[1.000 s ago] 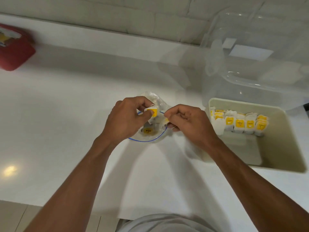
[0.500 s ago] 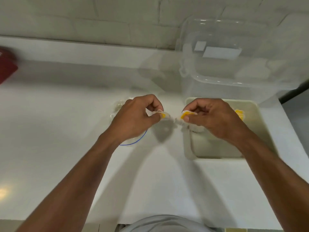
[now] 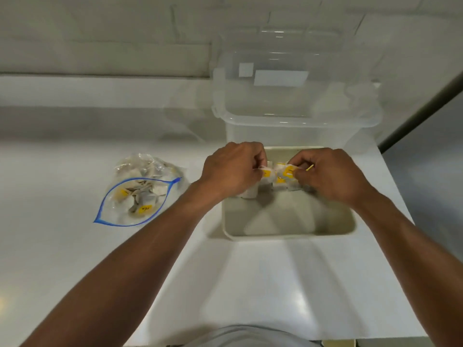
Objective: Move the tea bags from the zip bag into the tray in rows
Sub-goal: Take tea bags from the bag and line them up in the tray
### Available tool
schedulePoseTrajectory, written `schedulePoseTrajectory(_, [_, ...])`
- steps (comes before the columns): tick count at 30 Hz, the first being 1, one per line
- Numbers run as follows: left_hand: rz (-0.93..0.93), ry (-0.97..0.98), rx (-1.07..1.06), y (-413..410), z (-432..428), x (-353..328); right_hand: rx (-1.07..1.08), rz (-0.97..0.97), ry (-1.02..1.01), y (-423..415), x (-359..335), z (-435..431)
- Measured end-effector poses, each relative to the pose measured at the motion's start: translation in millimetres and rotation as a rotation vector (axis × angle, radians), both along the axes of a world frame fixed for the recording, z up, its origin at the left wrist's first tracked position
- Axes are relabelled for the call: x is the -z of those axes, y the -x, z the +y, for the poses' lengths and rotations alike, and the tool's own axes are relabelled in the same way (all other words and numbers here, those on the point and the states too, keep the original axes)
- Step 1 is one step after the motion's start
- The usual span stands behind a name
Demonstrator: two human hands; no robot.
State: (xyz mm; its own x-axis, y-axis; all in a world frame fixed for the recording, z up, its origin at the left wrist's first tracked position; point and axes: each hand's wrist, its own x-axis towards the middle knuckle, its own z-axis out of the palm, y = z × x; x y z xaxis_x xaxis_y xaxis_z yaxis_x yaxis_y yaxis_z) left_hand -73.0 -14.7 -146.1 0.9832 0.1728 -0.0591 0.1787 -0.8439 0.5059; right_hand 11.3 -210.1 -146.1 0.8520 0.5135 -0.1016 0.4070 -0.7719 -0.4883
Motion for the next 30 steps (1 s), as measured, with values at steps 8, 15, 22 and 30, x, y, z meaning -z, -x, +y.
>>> schedulePoseTrajectory(8, [0.153, -0.103, 0.027, -17, -25, 40, -0.164, 0.033, 0.219, -9, 32, -11])
schedulePoseTrajectory(15, [0.251, -0.079, 0.125, -25, -23, 56, -0.276, 0.083, 0.328, -15, 51, -11])
schedulePoseTrajectory(22, [0.178, -0.273, 0.049, -45, -27, 64, -0.234, 0.006, 0.304, -32, 66, 8])
schedulePoseTrajectory(30, [0.151, -0.369, 0.001, -53, -25, 72, -0.196, -0.064, 0.317, -40, 75, 21])
